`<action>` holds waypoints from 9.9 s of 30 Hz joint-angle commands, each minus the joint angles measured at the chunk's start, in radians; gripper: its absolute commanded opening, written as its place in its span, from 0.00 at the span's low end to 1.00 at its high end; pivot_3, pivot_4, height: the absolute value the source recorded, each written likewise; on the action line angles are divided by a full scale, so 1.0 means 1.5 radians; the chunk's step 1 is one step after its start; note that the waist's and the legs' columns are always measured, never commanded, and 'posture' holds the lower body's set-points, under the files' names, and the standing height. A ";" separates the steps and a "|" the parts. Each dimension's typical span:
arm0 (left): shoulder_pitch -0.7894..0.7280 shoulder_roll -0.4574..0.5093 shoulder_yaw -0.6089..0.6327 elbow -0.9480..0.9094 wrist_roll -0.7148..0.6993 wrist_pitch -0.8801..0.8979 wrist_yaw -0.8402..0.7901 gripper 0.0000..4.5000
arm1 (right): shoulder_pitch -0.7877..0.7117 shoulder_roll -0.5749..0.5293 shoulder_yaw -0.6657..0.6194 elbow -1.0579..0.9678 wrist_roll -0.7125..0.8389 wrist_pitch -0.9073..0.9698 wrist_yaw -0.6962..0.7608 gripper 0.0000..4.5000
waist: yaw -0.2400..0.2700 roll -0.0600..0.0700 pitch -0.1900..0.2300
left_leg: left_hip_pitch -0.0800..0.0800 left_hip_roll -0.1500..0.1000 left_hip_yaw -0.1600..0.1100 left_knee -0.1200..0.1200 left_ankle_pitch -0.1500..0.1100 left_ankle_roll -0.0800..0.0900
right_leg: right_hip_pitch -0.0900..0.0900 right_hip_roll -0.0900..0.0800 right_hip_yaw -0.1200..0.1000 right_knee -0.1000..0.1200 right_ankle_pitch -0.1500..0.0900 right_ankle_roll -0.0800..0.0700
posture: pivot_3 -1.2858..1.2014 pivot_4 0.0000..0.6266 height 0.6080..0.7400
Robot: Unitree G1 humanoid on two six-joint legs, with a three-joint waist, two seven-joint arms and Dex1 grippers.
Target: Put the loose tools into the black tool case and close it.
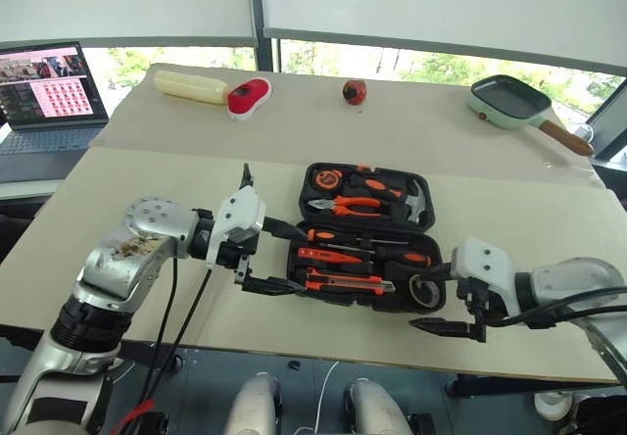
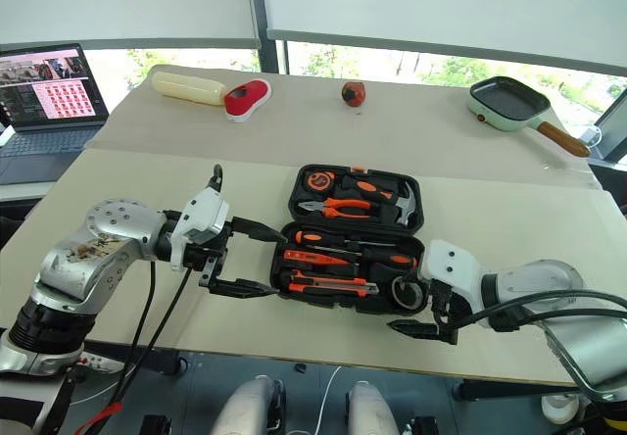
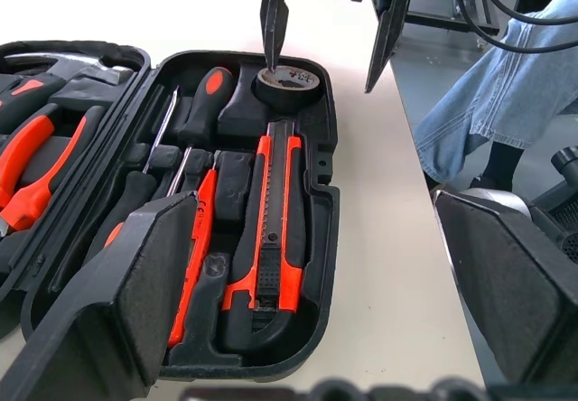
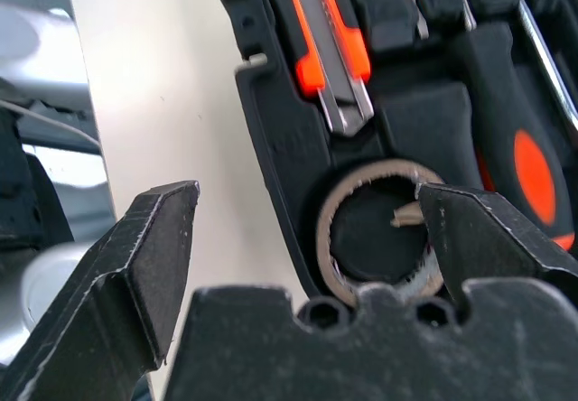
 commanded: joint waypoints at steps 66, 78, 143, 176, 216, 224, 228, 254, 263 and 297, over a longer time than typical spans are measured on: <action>0.140 -0.062 -0.015 0.091 0.109 -0.057 0.067 0.01 | 0.114 0.095 -0.039 0.098 -0.095 -0.139 -0.032 0.00 | -0.003 0.000 0.000 | -0.001 0.000 0.000 0.000 0.000 0.000 | -0.001 0.000 -0.001 0.000 0.000 0.000 | 0.52 0.24 1.00; 0.194 -0.030 0.027 0.133 0.141 -0.072 0.115 0.01 | 0.161 0.088 -0.140 0.139 -0.123 -0.087 -0.114 0.00 | -0.007 0.000 0.000 | 0.000 0.000 0.000 0.000 0.000 0.000 | 0.000 0.000 0.000 0.000 0.000 0.000 | 0.52 0.24 1.00; 0.028 -0.225 0.113 0.188 0.179 -0.251 0.365 0.01 | -0.133 0.315 -0.136 0.119 -0.098 -0.115 -0.345 0.00 | -0.009 0.000 0.000 | -0.016 -0.002 -0.004 -0.003 0.002 0.001 | -0.014 -0.001 -0.001 0.000 0.006 0.001 | 0.52 0.24 1.00; -0.199 -0.180 -0.027 0.620 0.287 -0.448 0.153 0.01 | 0.322 0.093 -0.074 -0.087 -0.075 -0.288 0.025 0.00 | 0.002 -0.007 -0.003 | 0.002 -0.001 -0.001 -0.003 0.002 0.000 | 0.002 0.000 -0.001 -0.002 0.003 -0.002 | 0.52 0.24 1.00; -0.178 -0.221 -0.166 0.430 0.306 -0.420 -0.041 0.01 | 0.033 0.155 0.048 0.109 -0.177 -0.177 -0.106 0.00 | 0.002 -0.006 -0.004 | -0.001 -0.002 -0.004 0.000 0.002 0.001 | 0.001 0.001 -0.002 0.000 0.002 -0.001 | 0.52 0.24 1.00; -0.184 -0.226 -0.162 0.425 0.298 -0.418 -0.037 0.01 | 0.036 0.189 0.088 0.111 -0.198 -0.179 -0.124 0.00 | 0.003 -0.005 -0.004 | -0.001 -0.001 -0.004 0.000 0.002 0.001 | 0.001 0.001 -0.002 0.000 0.002 -0.001 | 0.52 0.24 1.00; -0.185 -0.228 -0.161 0.420 0.296 -0.416 -0.037 0.01 | 0.034 0.202 0.086 0.111 -0.196 -0.180 -0.135 0.00 | 0.003 -0.005 -0.004 | -0.001 -0.001 -0.004 0.000 0.002 0.001 | 0.001 0.001 -0.002 0.000 0.002 -0.001 | 0.52 0.24 1.00; -0.177 -0.232 -0.189 0.484 0.340 -0.507 -0.040 0.01 | 0.147 0.133 -0.070 -0.003 -0.109 -0.123 -0.103 0.00 | -0.004 -0.002 -0.008 | 0.007 -0.001 -0.004 0.000 0.002 0.001 | 0.010 0.001 -0.002 -0.001 0.002 -0.001 | 0.52 0.24 1.00; -0.184 -0.240 -0.191 0.481 0.338 -0.503 -0.039 0.01 | 0.077 0.190 0.033 0.119 -0.186 -0.164 -0.152 0.00 | -0.009 -0.001 -0.009 | 0.007 -0.001 -0.004 0.000 0.002 0.001 | 0.009 0.001 -0.002 -0.001 0.001 -0.001 | 0.52 0.24 1.00; -0.195 -0.256 -0.199 0.518 0.363 -0.525 -0.037 0.01 | 0.026 0.241 -0.020 0.087 -0.112 -0.149 -0.135 0.00 | -0.004 0.001 -0.010 | 0.007 -0.001 -0.003 -0.001 0.002 0.001 | 0.010 0.000 -0.001 -0.002 0.001 -0.001 | 0.52 0.24 1.00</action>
